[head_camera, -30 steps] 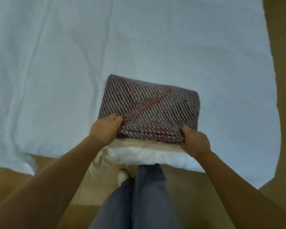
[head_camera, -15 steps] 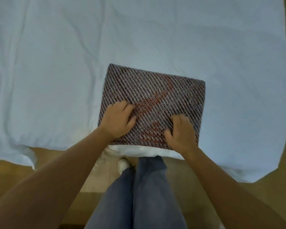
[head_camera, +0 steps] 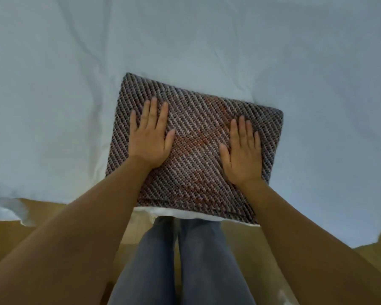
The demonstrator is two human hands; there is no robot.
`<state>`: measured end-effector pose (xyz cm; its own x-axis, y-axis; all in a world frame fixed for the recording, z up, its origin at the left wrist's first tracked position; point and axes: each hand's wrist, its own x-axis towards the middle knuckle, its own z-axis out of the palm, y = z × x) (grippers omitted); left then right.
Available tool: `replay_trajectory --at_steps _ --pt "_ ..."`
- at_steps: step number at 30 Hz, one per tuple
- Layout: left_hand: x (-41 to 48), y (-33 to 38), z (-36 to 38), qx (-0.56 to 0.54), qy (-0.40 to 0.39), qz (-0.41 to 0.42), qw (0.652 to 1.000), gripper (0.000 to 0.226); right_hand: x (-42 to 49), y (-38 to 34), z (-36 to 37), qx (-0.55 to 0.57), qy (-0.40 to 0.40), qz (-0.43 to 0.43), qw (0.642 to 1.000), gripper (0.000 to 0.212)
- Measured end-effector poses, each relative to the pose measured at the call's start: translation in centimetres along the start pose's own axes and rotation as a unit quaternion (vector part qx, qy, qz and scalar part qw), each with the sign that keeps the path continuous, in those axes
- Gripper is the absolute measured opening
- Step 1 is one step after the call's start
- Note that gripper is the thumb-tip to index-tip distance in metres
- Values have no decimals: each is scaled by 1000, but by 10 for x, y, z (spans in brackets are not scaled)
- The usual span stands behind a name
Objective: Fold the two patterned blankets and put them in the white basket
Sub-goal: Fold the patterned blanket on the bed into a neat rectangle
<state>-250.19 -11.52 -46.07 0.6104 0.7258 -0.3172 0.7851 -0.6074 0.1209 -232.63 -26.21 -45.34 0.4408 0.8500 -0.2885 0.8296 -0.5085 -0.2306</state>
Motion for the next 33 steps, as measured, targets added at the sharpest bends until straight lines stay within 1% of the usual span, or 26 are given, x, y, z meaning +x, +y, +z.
replay_trajectory --at_steps 3,5,8,12,14,15,16,18,19,20,22,23,25,28,29,31,33 --pt "6 -3 1 -11 -5 -17 1000 66 1 8 0 15 20 78 997 64" --pt "6 -10 -3 -9 -14 -19 1000 65 0 9 -1 9 13 109 994 65" --pt "13 -12 -14 17 -69 -27 997 63 8 9 -2 -29 -47 127 990 67" --pt "42 -3 -41 17 -188 -40 981 63 32 7 -21 -49 -165 131 976 70" --pt "41 -1 -54 18 -203 -30 979 64 35 5 -39 -68 -200 117 970 71" --pt "34 0 -58 17 -188 -25 982 64 33 2 -46 -79 -194 119 971 70" --pt "21 2 -59 12 -152 -20 988 65 27 -6 -50 -84 -164 125 975 69" --pt "-14 9 -51 -25 -49 2 998 65 9 -34 -47 -50 -50 126 990 66" --pt "-35 13 -44 -52 -10 14 998 64 -4 -54 -40 -19 0 110 994 65" --pt "-55 15 -36 -71 6 25 997 62 -18 -75 -32 7 30 81 996 63" --pt "-93 8 -11 -77 -12 25 997 59 -50 -114 -5 12 36 -9 999 61" --pt "-108 -2 2 -66 -35 11 997 59 -65 -124 9 -6 24 -52 998 59" --pt "-125 -26 17 -42 -57 -18 997 65 -86 -114 26 -61 -13 -82 995 57" --pt "-124 -50 21 -25 -75 -3 997 75 -108 -56 34 -97 -12 -59 994 61" --pt "-120 -52 21 -21 -93 5 995 75 -114 -39 31 -103 -28 -47 993 62" --pt "-111 -50 18 -8 -132 6 991 73 -117 -20 25 -131 -101 -12 986 65" --pt "-105 -45 9 11 -178 -3 984 71 -112 -17 24 -145 -170 28 974 66"
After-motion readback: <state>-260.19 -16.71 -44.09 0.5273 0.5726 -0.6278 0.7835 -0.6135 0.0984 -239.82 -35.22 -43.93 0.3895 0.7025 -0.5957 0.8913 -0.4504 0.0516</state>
